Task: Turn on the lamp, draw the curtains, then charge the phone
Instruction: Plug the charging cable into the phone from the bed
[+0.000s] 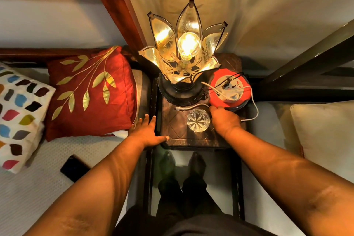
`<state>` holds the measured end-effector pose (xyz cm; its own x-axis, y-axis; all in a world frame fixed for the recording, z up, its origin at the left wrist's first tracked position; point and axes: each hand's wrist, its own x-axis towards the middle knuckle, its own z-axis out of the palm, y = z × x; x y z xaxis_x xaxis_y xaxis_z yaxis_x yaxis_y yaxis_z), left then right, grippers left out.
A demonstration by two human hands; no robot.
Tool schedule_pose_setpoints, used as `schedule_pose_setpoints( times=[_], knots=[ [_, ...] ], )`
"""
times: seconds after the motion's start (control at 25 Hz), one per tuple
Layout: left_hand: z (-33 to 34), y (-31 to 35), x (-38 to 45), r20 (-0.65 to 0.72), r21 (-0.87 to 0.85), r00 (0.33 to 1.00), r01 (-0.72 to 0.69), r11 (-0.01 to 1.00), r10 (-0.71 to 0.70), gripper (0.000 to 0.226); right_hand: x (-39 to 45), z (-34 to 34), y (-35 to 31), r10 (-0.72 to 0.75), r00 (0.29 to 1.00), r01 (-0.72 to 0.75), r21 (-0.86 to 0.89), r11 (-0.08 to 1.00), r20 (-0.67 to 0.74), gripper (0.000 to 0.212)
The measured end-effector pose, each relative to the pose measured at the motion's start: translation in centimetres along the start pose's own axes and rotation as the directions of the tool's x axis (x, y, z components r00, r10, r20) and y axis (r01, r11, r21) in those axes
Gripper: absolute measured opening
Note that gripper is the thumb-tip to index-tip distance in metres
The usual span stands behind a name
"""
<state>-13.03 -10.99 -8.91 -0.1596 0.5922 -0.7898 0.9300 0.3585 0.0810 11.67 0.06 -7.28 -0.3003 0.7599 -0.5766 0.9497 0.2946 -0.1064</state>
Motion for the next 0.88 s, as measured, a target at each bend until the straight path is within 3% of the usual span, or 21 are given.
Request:
schedule_pose_setpoints(
  times=[0.16, 0.44, 0.68, 0.88],
  knots=[
    [0.7, 0.5, -0.2, 0.025, 0.04, 1.0, -0.013, 0.999, 0.012, 0.108, -0.3, 0.7, 0.4, 0.124, 0.992, -0.125, -0.021, 0.992, -0.03, 0.031],
    [-1.1, 1.2, -0.6, -0.016, 0.06, 1.0, -0.02, 0.998, 0.021, 0.108, -1.2, -1.5, 3.3, 0.178, 0.984, -0.174, 0.219, 0.96, 0.001, 0.031],
    [-4.5, 3.0, -2.1, -0.09, 0.072, 0.995, -0.027, 0.997, 0.033, 0.11, -4.2, -4.3, 7.7, 0.169, 0.97, -0.104, 0.337, 0.936, -0.172, 0.027],
    [-5.9, 4.3, -3.4, -0.128, 0.081, 0.99, -0.039, 0.996, 0.049, 0.109, -6.8, -7.0, 9.2, 0.183, 0.911, 0.012, 0.468, 0.884, -0.37, 0.026]
  ],
)
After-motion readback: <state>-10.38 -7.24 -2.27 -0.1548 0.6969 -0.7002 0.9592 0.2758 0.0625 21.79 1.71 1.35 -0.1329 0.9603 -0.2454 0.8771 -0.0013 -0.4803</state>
